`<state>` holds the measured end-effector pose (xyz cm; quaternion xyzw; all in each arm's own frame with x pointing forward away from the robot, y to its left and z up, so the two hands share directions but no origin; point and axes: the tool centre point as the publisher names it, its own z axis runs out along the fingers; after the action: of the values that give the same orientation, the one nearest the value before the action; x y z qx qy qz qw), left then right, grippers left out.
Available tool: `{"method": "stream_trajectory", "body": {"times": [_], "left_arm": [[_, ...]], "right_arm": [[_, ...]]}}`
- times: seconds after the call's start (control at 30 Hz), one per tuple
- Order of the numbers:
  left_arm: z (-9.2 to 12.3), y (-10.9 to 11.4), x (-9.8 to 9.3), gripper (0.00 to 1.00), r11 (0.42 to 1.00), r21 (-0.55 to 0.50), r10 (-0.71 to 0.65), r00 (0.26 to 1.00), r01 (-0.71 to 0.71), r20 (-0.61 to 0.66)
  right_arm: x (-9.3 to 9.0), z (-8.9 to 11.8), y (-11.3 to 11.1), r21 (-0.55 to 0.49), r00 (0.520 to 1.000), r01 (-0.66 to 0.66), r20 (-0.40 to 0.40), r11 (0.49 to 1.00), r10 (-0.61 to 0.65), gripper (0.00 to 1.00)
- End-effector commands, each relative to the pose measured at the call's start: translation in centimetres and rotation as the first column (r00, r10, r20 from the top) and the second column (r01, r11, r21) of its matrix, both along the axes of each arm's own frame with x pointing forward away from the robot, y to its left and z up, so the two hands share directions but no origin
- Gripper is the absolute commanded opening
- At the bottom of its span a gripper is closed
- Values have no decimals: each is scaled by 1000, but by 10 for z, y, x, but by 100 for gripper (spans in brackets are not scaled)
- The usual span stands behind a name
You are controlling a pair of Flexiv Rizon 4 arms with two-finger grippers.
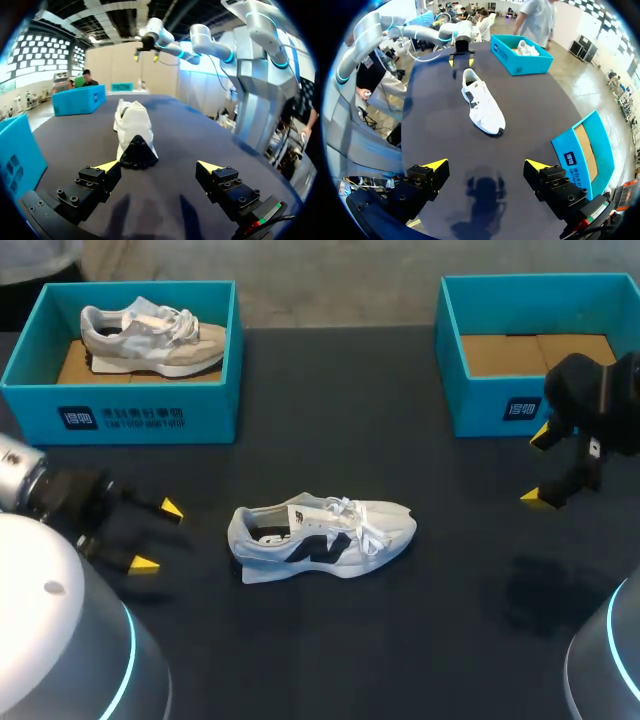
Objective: Take the shoe out of the shoebox, open the shoe tongue, remove and reinsert the insole, then place the shoe into the shoebox
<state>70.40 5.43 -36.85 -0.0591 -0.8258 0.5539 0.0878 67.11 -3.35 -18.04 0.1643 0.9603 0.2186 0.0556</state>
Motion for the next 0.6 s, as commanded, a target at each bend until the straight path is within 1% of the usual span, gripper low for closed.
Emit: {"method": "stream_trajectory", "body": {"times": [0.03, 0.17, 0.23, 0.3, 0.43, 0.53, 0.6], "left_arm": [[-8, 8, -7, 100, 981, -86, 172, 985, -171, -3], [-11, 11, -7, 100, 980, -84, 180, 984, -178, 6], [-13, 14, -5, 100, 982, -70, 182, 982, -178, 47], [-14, 15, -3, 100, 977, -93, 199, 979, -194, 48], [-18, 22, 2, 100, 973, -98, 216, 973, -208, 82], [-16, 27, 7, 100, 969, -111, 233, 967, -221, 107], [-15, 33, 12, 100, 974, -76, 224, 958, -213, 182]], "right_arm": [[2, -1, 1, -3, 1000, 0, -3, 1000, 0, 100], [2, -1, 1, -3, 1000, 0, -3, 1000, 0, 100], [2, -1, 1, -3, 1000, 0, -3, 1000, 0, 100], [2, -1, 1, -3, 1000, 0, -3, 1000, 0, 100], [2, -1, 1, -3, 1000, 0, -3, 1000, 0, 100], [2, -1, 1, -3, 1000, 0, -3, 1000, 0, 100], [2, -1, 1, -3, 1000, 0, -3, 1000, 0, 100]]}}
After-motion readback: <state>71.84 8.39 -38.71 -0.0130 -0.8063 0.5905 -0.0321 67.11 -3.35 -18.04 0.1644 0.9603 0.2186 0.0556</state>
